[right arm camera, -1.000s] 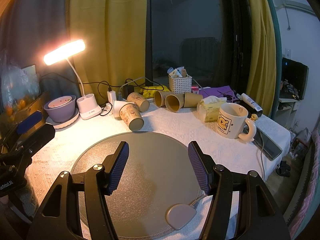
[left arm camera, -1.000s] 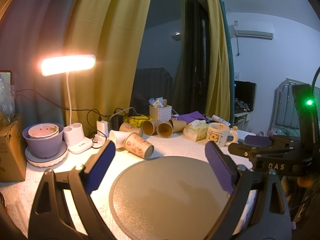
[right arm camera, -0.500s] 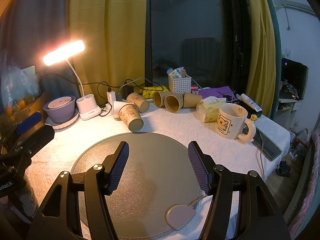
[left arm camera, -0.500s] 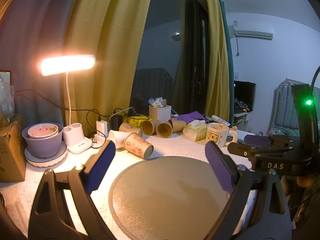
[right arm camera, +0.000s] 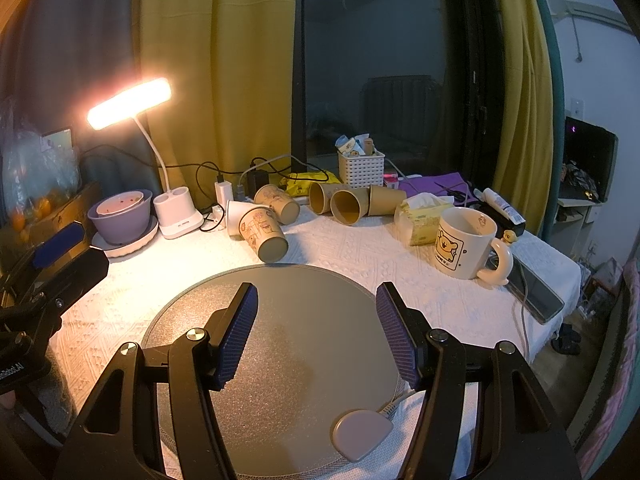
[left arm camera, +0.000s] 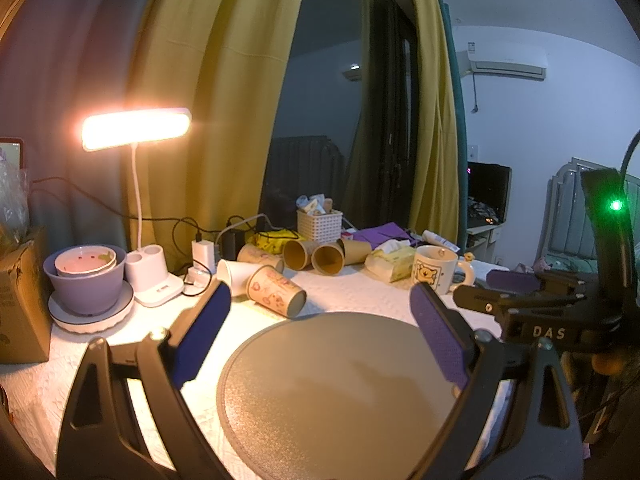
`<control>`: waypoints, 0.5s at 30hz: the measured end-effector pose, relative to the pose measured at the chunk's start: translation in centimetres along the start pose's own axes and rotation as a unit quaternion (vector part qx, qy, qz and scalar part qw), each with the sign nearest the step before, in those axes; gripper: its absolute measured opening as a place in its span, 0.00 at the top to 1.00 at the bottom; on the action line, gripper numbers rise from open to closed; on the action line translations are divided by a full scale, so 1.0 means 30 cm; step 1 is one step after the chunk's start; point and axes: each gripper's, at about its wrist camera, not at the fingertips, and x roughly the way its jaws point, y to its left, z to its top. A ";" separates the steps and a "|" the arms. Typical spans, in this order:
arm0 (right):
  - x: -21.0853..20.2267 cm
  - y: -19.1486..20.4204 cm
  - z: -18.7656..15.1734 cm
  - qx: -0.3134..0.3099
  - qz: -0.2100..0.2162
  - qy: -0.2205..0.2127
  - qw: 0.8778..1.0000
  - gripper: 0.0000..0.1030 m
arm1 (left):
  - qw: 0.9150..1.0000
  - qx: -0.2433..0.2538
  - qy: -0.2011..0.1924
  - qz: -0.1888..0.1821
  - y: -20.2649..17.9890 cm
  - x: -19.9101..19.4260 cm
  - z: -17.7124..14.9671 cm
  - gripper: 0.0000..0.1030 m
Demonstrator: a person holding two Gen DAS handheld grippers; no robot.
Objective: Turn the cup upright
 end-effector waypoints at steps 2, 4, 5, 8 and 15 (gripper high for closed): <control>0.001 0.000 -0.001 0.000 0.000 0.000 1.000 0.37 | 1.000 0.000 0.000 0.000 0.000 0.000 -0.001 0.11; 0.002 -0.001 0.000 0.000 0.001 0.000 1.000 0.37 | 1.000 0.000 0.000 0.000 0.001 0.000 -0.001 0.11; 0.002 -0.002 0.000 0.000 0.000 0.000 1.000 0.37 | 1.000 0.000 0.000 0.000 0.000 0.000 -0.001 0.11; 0.009 0.003 -0.002 -0.001 0.002 0.003 1.000 0.37 | 1.000 0.000 0.005 -0.004 -0.004 0.002 -0.001 0.11; 0.048 -0.010 0.001 -0.007 0.011 0.012 1.000 0.37 | 1.000 0.008 0.021 0.008 -0.022 0.036 -0.004 0.11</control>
